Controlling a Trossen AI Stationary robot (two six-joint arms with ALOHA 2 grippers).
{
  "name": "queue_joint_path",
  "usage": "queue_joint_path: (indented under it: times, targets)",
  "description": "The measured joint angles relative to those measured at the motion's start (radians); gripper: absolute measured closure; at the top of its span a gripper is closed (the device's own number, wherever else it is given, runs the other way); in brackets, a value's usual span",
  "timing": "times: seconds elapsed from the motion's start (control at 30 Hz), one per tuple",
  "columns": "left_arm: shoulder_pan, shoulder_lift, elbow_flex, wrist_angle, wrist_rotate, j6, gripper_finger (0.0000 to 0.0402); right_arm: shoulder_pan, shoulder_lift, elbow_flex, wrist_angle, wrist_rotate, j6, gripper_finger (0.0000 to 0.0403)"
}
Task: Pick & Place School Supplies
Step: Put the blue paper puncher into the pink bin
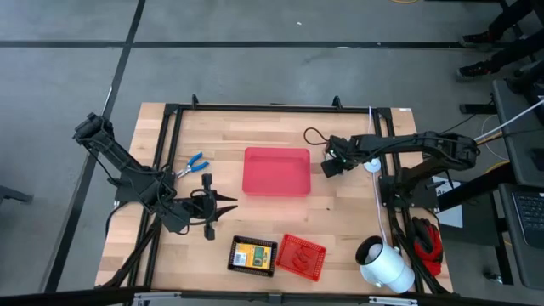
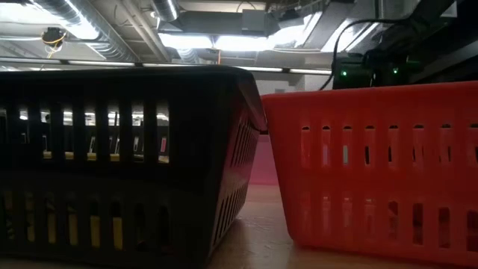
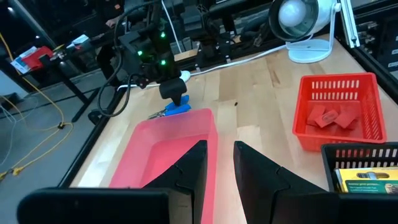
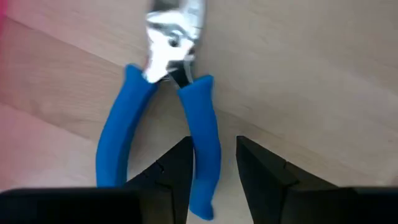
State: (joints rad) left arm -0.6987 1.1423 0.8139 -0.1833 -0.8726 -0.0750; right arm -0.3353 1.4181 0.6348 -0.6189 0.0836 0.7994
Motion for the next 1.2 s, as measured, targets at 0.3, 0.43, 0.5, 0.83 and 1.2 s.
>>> queue_joint_path:
  times: [0.3, 0.43, 0.5, 0.83, 1.2]
  targets:
    - [0.0, 0.0, 0.0, 0.0, 0.0, 0.001, 0.0325, -0.012, -0.001, -0.027, 0.047, -0.017, -0.027, 0.0358]
    - [0.0, 0.0, 0.0, 0.0, -0.001, 0.001, 0.0325, -0.008, -0.017, -0.029, 0.065, 0.013, -0.016, 0.036]
    - [0.0, 0.0, 0.0, 0.0, 0.0, 0.001, 0.0325, 0.002, -0.043, -0.029, 0.052, 0.031, -0.001, 0.036]
    - [-0.001, 0.0, 0.0, -0.045, -0.086, -0.033, 0.0325, 0.262, -0.346, -0.029, 0.1, 0.085, 0.15, 0.036]
    - [0.066, -0.014, 0.0, -0.117, -0.243, -0.17, 0.0329, 0.433, -0.191, 0.172, 0.259, 0.172, 0.157, 0.036]
